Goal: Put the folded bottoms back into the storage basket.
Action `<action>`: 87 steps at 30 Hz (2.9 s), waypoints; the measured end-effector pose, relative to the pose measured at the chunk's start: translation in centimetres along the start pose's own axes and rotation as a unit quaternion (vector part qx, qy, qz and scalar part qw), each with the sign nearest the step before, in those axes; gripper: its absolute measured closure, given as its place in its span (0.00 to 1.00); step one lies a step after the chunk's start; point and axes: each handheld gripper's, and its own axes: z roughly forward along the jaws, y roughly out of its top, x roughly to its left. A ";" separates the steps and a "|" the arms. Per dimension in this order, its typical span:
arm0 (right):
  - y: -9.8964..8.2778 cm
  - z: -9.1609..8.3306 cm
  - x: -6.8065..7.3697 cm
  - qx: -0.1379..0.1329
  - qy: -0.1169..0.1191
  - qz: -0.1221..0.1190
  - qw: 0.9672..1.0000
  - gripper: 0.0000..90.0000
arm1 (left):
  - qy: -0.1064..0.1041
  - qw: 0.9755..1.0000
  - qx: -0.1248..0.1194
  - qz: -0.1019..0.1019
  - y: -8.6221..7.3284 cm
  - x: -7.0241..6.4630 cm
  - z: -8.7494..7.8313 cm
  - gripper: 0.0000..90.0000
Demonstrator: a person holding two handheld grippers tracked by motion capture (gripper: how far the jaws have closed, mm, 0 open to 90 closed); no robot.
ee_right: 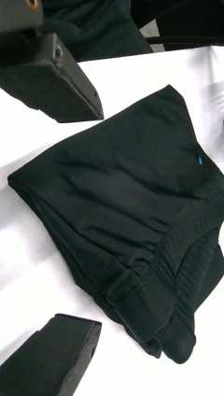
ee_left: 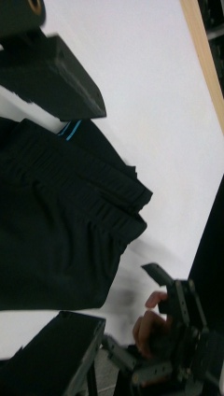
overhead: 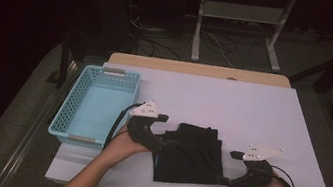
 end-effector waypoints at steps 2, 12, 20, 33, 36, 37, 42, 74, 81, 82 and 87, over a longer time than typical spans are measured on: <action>0.0 0.0 0.0 -0.001 0.000 0.000 1.000 0.02 | 0.010 1.000 0.008 -0.005 -0.1 0.3 0.6 0.05; 0.0 -0.1 0.0 -0.001 0.000 -0.001 1.000 0.02 | 0.041 0.999 0.035 -0.009 -0.9 1.4 2.5 0.15; -0.1 0.0 0.0 0.002 -0.001 -0.003 1.000 0.02 | 0.067 0.995 0.067 -0.020 -2.3 2.1 3.0 0.17; -0.1 0.0 0.1 0.006 -0.001 -0.007 1.000 0.02 | 0.097 0.989 0.106 -0.021 -3.8 1.9 3.5 0.18; -0.1 0.1 0.1 0.006 0.000 -0.008 1.000 0.02 | 0.102 0.988 0.113 -0.025 -4.0 2.0 3.5 0.18; -0.1 0.1 0.1 0.006 0.000 -0.008 1.000 0.02 | 0.103 0.988 0.114 -0.029 -4.1 2.0 3.5 0.18; -0.2 0.1 0.1 0.007 0.001 -0.008 1.000 0.02 | 0.109 0.986 0.124 -0.036 -4.4 2.0 3.6 0.22; -0.2 -0.1 0.6 0.026 0.005 -0.005 1.000 0.09 | 0.048 0.987 0.149 -0.045 -4.2 1.3 4.0 0.83; -1.2 -0.3 1.7 0.056 -0.002 -0.009 0.998 0.20 | 0.047 0.986 0.150 -0.052 -4.2 1.3 4.0 0.83; -1.4 -0.3 1.7 0.060 -0.002 -0.008 0.998 0.22 | 0.047 0.986 0.151 -0.052 -4.2 1.3 4.0 0.83; -1.7 0.3 1.7 0.079 -0.005 -0.017 0.997 0.34 | 0.049 0.986 0.153 -0.048 -4.1 1.3 4.0 0.83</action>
